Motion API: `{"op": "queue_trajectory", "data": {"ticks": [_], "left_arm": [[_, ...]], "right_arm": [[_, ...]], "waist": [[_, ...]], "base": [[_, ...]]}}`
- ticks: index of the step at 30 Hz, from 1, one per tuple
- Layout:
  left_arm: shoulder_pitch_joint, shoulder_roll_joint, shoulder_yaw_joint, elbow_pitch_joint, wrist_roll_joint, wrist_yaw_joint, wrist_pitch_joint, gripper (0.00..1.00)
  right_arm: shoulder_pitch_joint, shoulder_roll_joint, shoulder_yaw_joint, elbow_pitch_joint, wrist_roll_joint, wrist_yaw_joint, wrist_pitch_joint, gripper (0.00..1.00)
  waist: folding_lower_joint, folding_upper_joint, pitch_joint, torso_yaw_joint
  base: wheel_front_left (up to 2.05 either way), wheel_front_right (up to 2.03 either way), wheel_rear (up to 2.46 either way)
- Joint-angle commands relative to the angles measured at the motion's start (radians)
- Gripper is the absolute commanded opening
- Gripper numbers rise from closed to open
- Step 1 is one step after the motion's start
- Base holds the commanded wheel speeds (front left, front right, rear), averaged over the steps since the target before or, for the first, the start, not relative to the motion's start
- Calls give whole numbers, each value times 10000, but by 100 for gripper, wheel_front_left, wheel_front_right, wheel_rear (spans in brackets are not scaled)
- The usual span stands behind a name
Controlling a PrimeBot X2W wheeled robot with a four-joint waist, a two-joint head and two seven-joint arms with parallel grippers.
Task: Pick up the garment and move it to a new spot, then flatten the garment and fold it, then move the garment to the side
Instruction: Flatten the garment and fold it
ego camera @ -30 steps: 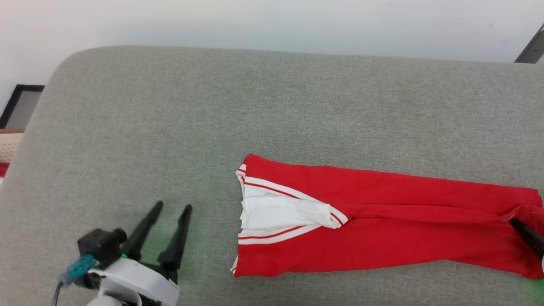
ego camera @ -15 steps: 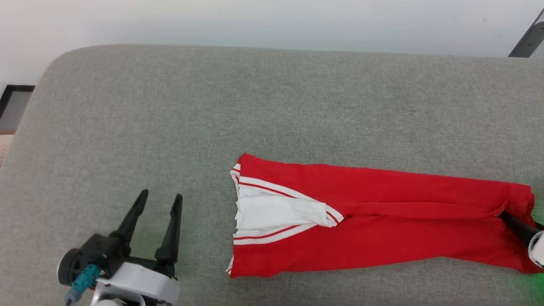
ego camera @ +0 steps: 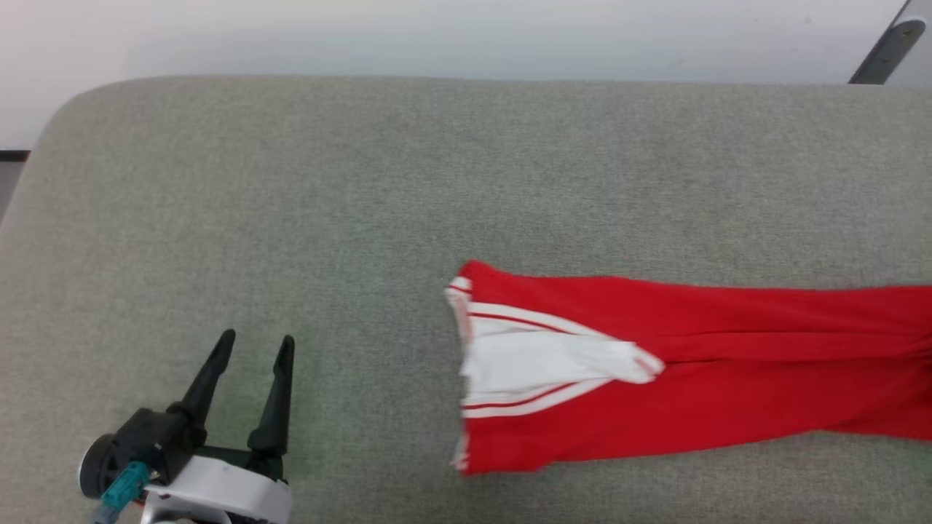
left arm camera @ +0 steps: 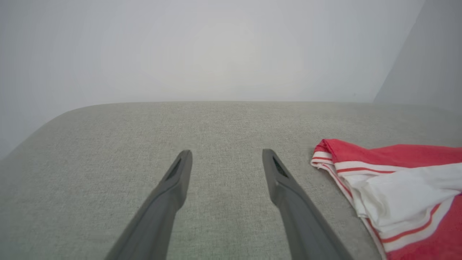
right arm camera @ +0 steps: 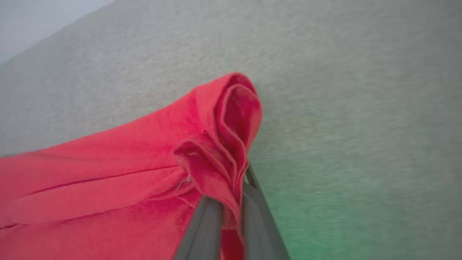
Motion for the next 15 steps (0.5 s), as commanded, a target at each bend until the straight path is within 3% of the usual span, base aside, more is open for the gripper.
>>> {"op": "queue_trajectory", "data": {"ticks": [1,9,15], "left_arm": [[114,13,44,-51,-39,-25,-8,100],[276,30,64,-132,-265,-26,-9,100],[306,-29,29,-121,-198,-26,-9,100]], "right_arm": [[73,-205,-170,74,-98,-20,-105,0],[421,-1206,-1483,357,151,-19,-281,0],[826,-929,-1377,-939,158,-19,103,0]], "waist": [[0,-1,30,-88],[0,-1,35,-280],[0,-1,-75,-389]], "base": [[0,0,0],[0,0,0],[0,0,0]]}}
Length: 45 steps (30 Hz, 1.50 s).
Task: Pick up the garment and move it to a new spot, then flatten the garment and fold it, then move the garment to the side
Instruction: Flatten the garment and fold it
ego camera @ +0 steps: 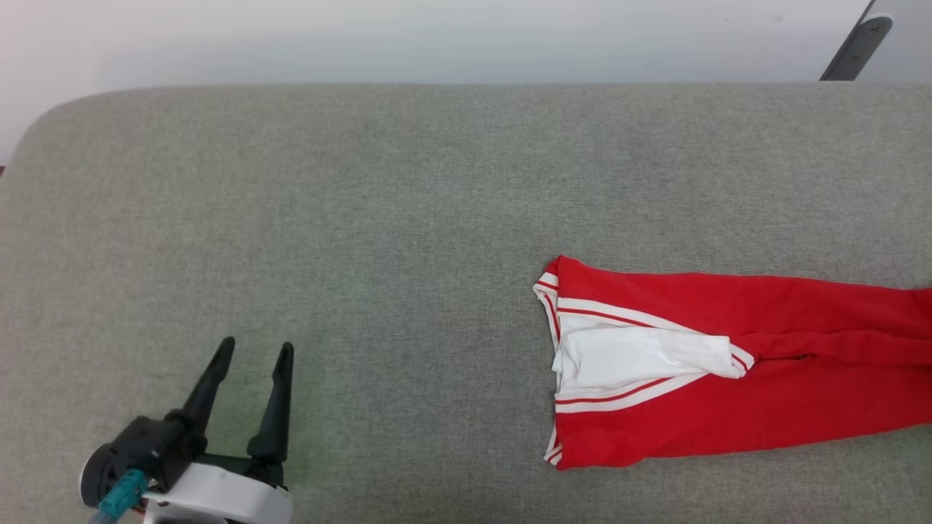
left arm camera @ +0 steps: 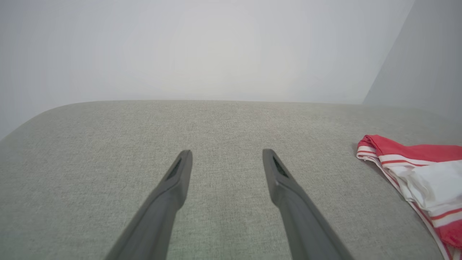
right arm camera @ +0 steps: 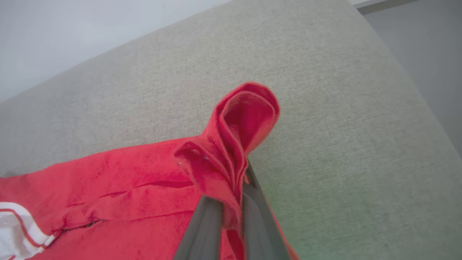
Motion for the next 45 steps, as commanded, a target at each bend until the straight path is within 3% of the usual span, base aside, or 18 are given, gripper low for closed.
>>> {"op": "queue_trajectory", "data": {"ticks": [1,11,18,26,38,39,40,41,42,45], "left_arm": [[66,-24,20,1,31,-20,-9,100],[119,-83,-1,-42,-17,-21,-9,100],[142,-187,-27,3,-30,-21,-9,100],[-88,-340,-210,72,10,-21,-7,100],[-230,-419,-264,175,-48,-21,-9,100],[-226,-428,-252,196,-53,-21,-9,100],[-223,-429,-255,222,-57,-21,-7,100],[-215,-427,-258,240,-62,-21,-7,100],[-208,-428,-262,269,-62,-21,-7,100],[-158,-391,-280,343,-70,-21,-7,100]], "right_arm": [[128,158,92,-349,-36,-17,71,0],[390,1216,1444,-3801,-604,-15,1054,0],[30,2201,2536,-5122,-1055,-15,1847,0],[-795,3149,3770,-4976,-1657,-15,2126,0],[-1553,3467,4952,-3378,-2130,-17,1243,0],[-1595,3488,4981,-3285,-2134,-15,1112,7],[-1622,3519,5012,-3210,-2123,-15,974,33],[-1634,3556,5033,-3139,-2066,-15,827,93],[-1639,3582,5045,-3095,-1961,-17,702,100],[-1652,3484,4998,-3018,-1631,-17,421,100]], "waist": [[0,0,-38,-47],[0,0,-305,116],[0,0,-395,455],[0,0,-359,852],[0,0,-277,1051],[0,0,-288,1022],[0,0,-303,985],[0,0,-330,936],[0,0,-362,885],[0,0,-486,718]], "base": [[0,0,0],[0,0,0],[0,0,0],[0,0,0],[0,0,0],[0,0,0],[0,0,0],[0,0,0],[0,0,0],[0,0,0]]}}
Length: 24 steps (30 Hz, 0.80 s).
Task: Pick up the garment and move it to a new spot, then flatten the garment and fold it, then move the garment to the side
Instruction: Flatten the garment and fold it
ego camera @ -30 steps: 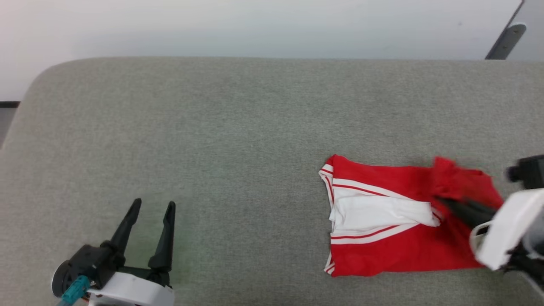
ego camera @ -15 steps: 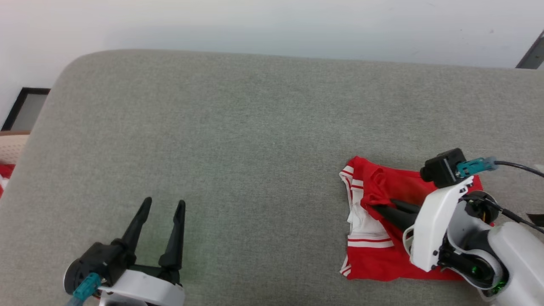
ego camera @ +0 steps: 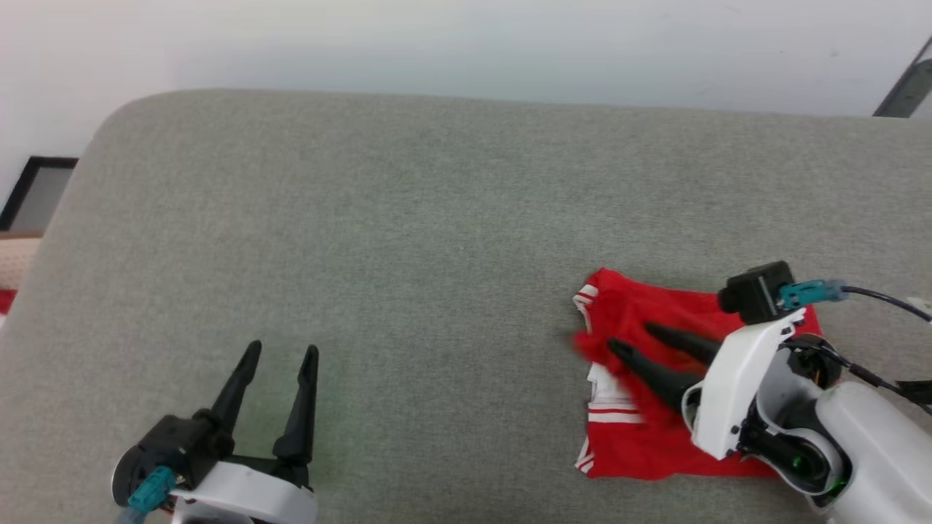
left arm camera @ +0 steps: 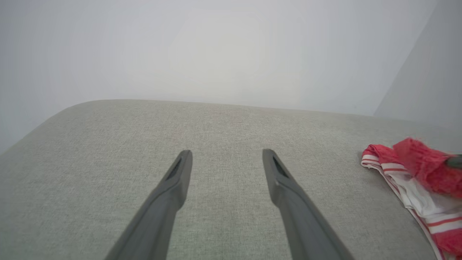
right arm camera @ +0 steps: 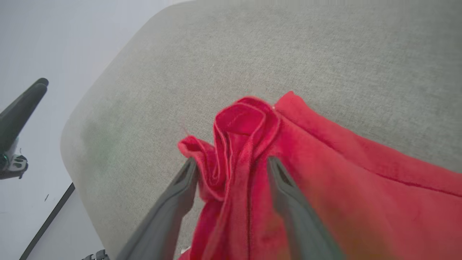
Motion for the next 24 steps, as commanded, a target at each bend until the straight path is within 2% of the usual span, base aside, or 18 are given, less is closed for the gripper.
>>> {"op": "queue_trajectory", "data": {"ticks": [1,6,10,13,17,18,21,24], "left_arm": [[23,27,6,51,-50,-21,-5,100],[147,29,-8,115,-66,-22,-7,100],[186,36,-75,191,-102,-22,-7,100],[215,59,-115,376,-154,-22,-5,100],[232,53,-6,555,-178,-22,-7,100],[232,53,-6,555,-178,-22,-7,100],[225,25,106,716,-186,-22,-7,100],[298,-56,361,773,-57,-22,-5,100]], "right_arm": [[-61,-122,-83,61,189,-17,-172,100],[-23,-446,-227,151,509,-17,-703,100],[69,-781,-169,367,290,-17,-1300,100],[266,-961,-217,944,154,-17,-2624,100],[421,-834,-414,1809,-4,-17,-4305,100],[421,-834,-414,1809,-4,-17,-4305,100],[429,-672,-484,2433,-321,-15,-5440,100],[562,-383,-780,2651,-593,-17,-5915,100]], "waist": [[0,0,-152,-188],[0,0,-392,-500],[0,0,-499,-660],[0,0,-625,-865],[0,0,-809,-1081],[0,0,-809,-1081],[0,0,-970,-1197],[0,0,-1176,-1294]], "base": [[0,0,0],[0,0,0],[0,0,0],[0,0,0],[0,0,0],[0,0,0],[0,0,0],[0,0,0]]}}
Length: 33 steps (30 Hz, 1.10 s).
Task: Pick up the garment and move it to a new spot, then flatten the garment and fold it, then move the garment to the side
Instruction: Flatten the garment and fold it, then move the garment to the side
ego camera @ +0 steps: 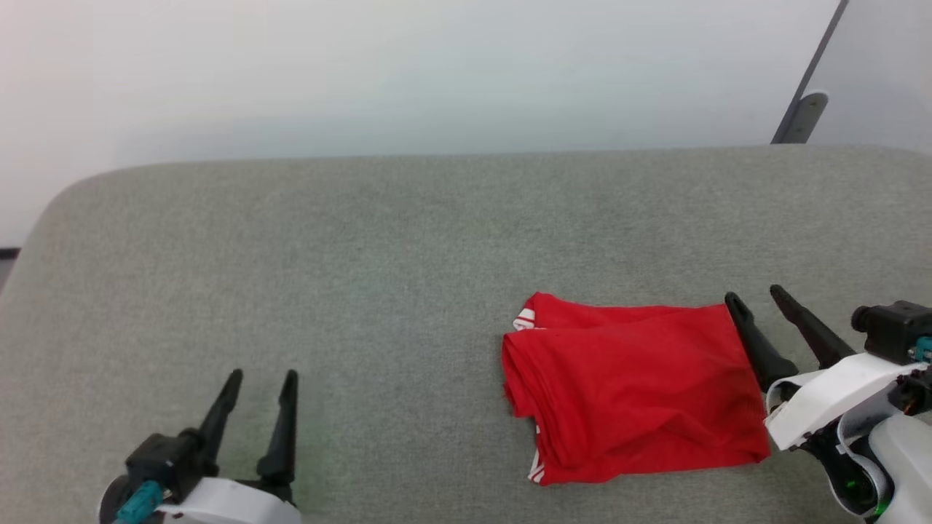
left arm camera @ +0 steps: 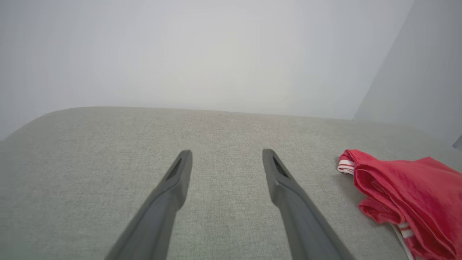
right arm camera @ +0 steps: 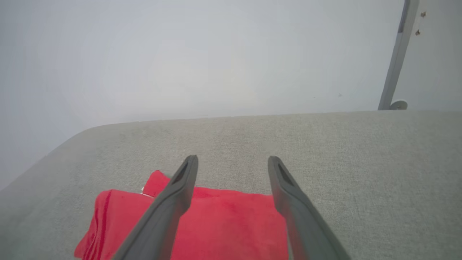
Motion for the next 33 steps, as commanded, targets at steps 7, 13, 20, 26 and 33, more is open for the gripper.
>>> {"op": "queue_trajectory", "data": {"ticks": [7,13,20,26,33], "left_arm": [[502,-174,605,-283,343,-22,-5,100],[901,-294,842,-618,542,-22,-7,100],[1432,-331,872,-1096,748,-20,-7,100],[2003,-507,1047,-1619,965,-20,-7,100],[2202,-617,1149,-1935,1002,-22,-5,100]], "right_arm": [[1066,877,-2013,-1071,-2032,-17,-102,100],[2302,1580,-3539,-2105,-2978,-17,-106,100],[3434,1829,-4363,-2963,-3671,-17,-107,100],[4241,2018,-4996,-3502,-3885,-17,-108,100],[4727,2073,-5399,-3876,-3898,-17,-108,100]], "waist": [[0,0,-508,-243],[0,0,-689,-138],[0,0,-794,25],[0,0,-736,129],[0,0,-577,196]], "base": [[0,0,0],[0,0,0],[0,0,0],[0,0,0],[0,0,0]]}}
